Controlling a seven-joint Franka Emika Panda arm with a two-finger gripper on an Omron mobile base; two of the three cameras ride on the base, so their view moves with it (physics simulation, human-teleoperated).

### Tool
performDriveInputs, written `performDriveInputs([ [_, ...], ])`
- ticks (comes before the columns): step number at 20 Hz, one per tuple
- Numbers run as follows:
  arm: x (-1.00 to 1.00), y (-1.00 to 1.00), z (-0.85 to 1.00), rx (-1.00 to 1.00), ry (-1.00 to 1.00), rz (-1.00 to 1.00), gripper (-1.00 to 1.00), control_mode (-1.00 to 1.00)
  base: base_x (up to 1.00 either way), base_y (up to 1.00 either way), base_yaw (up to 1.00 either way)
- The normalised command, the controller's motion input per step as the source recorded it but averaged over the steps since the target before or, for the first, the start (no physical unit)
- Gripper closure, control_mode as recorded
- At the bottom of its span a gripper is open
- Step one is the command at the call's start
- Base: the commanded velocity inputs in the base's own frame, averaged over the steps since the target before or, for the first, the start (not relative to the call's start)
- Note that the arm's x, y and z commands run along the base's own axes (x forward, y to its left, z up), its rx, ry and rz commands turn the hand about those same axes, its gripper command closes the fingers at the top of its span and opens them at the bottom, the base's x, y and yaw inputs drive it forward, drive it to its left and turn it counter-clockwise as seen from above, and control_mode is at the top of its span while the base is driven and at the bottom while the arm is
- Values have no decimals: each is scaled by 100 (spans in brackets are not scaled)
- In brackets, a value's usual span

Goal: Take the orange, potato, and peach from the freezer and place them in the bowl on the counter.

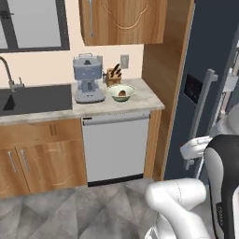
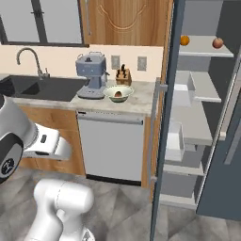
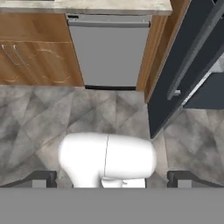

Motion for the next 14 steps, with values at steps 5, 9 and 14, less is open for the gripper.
performDriveInputs([
  [5,0,0,0,0,0,0,-100,100,-7,-85,0],
  [9,0,0,0,0,0,0,-100,100,0,-100,0],
  [14,0,0,0,0,0,0,-100,100,0,-100,0],
])
